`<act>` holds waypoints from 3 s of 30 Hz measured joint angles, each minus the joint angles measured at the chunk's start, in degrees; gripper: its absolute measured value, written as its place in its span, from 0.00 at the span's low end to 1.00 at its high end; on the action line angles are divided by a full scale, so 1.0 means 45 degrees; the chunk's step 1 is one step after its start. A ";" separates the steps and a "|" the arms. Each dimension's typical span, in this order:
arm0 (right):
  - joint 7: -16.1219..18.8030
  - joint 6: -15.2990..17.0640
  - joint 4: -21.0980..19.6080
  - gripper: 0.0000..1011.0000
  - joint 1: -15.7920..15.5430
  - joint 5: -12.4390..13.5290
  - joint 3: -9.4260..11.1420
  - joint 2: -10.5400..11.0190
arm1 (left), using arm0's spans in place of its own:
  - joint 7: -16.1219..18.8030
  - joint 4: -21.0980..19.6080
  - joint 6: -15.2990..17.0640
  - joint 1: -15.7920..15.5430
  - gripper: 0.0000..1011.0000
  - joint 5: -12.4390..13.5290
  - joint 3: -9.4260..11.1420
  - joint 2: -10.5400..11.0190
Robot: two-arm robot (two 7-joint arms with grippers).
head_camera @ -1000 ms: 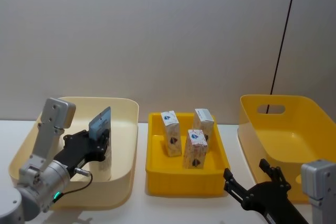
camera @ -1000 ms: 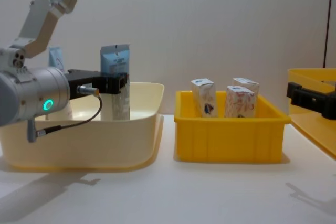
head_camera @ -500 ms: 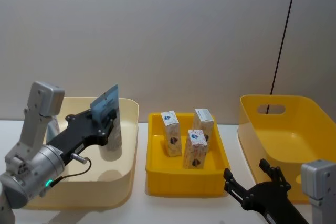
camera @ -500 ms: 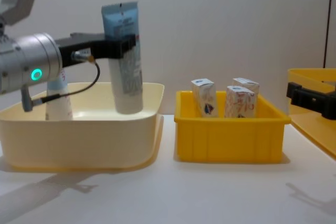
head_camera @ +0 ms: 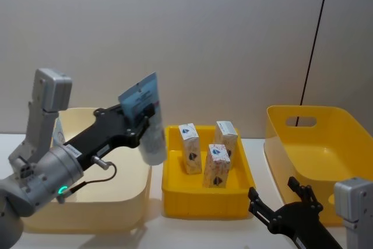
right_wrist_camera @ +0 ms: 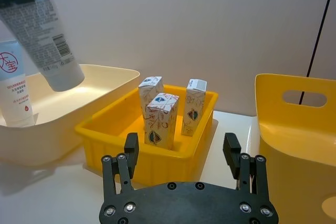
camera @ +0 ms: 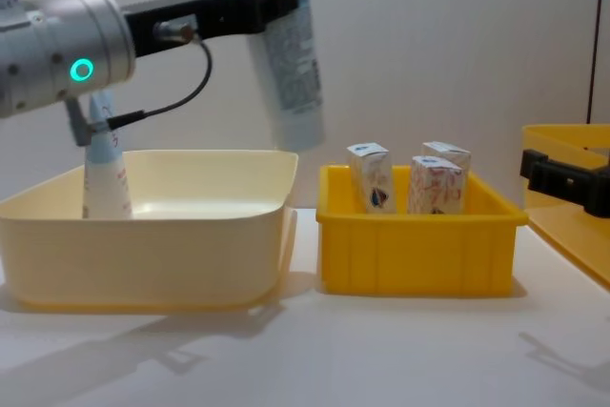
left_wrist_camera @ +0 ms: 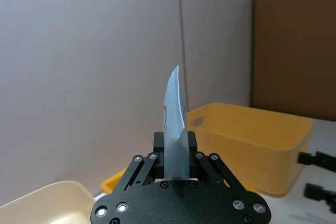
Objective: Bimanual collaborative sorting of washing and personal care products
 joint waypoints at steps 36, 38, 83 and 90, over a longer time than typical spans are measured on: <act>0.0286 -0.0019 0.0096 0.99 0.0126 0.0000 -0.0024 0.0072 | -0.0910 0.0736 0.0451 -0.1058 0.22 -0.0173 0.1797 -0.0738; 0.0408 -0.0050 0.0134 0.99 0.0182 0.0015 -0.0041 0.0102 | -0.0907 0.0747 0.0451 -0.1078 0.22 -0.0159 0.1823 -0.0740; 0.3959 -0.1021 0.3612 0.88 0.4311 0.0642 -0.1677 -0.0695 | -0.0885 0.0837 0.0434 -0.1184 0.22 -0.0045 0.2018 -0.0761; 0.3988 -0.1051 0.3755 0.74 0.4449 0.0631 -0.1742 -0.0761 | -0.0881 0.0837 0.0432 -0.1184 0.22 -0.0048 0.2017 -0.0760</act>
